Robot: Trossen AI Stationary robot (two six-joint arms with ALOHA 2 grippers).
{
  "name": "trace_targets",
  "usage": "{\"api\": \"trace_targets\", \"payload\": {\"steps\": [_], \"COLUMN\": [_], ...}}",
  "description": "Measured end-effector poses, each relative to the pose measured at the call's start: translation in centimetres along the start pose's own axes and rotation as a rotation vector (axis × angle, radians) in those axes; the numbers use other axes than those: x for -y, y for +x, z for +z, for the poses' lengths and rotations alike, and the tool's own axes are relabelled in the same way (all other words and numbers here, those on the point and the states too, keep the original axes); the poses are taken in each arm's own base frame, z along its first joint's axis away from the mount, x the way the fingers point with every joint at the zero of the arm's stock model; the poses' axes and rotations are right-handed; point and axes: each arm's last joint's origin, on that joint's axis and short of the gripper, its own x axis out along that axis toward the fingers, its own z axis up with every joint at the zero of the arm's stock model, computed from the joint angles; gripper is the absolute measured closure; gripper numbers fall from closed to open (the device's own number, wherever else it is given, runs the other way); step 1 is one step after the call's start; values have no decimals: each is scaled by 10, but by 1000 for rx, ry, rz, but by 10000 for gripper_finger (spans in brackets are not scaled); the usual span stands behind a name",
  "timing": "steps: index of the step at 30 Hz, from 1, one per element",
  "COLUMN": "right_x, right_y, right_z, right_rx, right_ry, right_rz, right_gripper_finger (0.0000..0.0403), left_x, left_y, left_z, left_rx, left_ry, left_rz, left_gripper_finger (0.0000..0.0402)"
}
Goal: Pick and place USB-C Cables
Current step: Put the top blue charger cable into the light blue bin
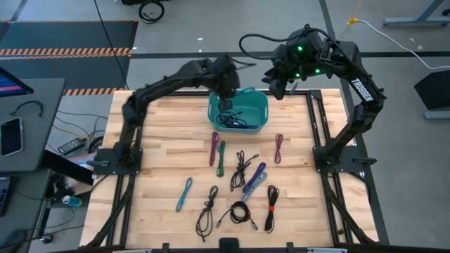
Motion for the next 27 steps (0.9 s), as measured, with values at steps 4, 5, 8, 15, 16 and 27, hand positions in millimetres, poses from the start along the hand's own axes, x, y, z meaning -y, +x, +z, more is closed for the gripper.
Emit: {"api": "trace_targets", "payload": {"steps": [4, 5, 8, 15, 16, 27], "right_x": [0, 0, 0, -2, -3, -7], "right_y": [-8, -10, -17, -25, -25, -25], "right_z": [-1, -1, -1, 2, 2, 1], "right_rx": [22, 30, 67, 124, 123, 120], "right_ry": [2, 2, 4, -3, -4, -16], "right_rz": [2, 2, 11, 81, 88, 131], "right_gripper_finger": [271, 271, 271, 271, 271, 271], "left_x": [5, 6, 7, -2, -5, -32], "left_y": [37, 46, 69, 104, 108, 142], "left_z": [-2, -5, -10, -16, -18, -48], "left_rx": [-60, -79, -112, -138, -145, -248], "left_ry": [41, 43, 63, 134, 139, 60], "left_rz": [-62, -86, -112, -19, -14, -16], "left_gripper_finger": [382, 382, 383, 383, 383, 383]}}
